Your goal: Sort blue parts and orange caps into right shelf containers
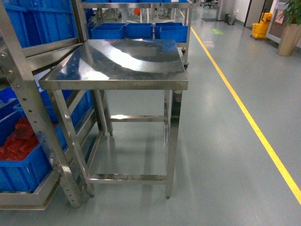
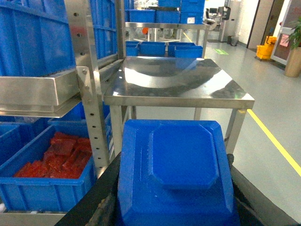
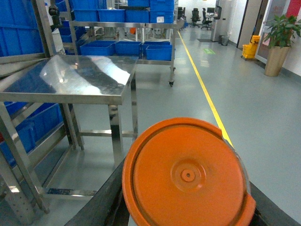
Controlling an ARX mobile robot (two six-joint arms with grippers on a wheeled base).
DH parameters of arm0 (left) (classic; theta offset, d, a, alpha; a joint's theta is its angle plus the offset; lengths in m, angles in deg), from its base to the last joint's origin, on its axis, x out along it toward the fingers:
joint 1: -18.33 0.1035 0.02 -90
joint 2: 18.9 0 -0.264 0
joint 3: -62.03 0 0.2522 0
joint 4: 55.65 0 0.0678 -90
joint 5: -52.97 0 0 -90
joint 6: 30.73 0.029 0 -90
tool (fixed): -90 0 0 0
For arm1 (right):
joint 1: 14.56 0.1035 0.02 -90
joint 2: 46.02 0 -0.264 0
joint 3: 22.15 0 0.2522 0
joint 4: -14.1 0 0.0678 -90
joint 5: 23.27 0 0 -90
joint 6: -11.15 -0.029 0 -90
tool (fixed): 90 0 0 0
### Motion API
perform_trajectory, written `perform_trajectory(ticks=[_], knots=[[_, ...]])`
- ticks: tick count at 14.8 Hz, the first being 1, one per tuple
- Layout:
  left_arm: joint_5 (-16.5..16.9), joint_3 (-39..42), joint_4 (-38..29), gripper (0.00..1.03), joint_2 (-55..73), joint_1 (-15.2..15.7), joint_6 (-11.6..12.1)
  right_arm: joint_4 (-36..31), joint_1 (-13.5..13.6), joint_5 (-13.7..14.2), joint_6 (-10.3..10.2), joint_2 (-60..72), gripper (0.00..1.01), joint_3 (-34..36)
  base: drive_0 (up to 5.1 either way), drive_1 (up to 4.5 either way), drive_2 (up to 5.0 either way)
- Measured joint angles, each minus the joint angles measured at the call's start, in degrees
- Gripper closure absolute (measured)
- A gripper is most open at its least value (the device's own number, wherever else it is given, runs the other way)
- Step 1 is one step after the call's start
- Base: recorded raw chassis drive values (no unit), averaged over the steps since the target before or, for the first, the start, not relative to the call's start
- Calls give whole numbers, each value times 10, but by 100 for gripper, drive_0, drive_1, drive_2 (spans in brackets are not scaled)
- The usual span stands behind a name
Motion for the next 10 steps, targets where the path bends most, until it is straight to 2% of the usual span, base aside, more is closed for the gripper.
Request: perform_trajectory(ticks=[9, 10], knots=[[-1, 0, 2, 59, 0, 0, 0, -1, 0, -1, 0, 0, 56, 0, -6, 418, -431], [0, 0, 3, 59, 0, 0, 0, 1, 0, -1, 0, 0, 56, 0, -507, 239, 239]])
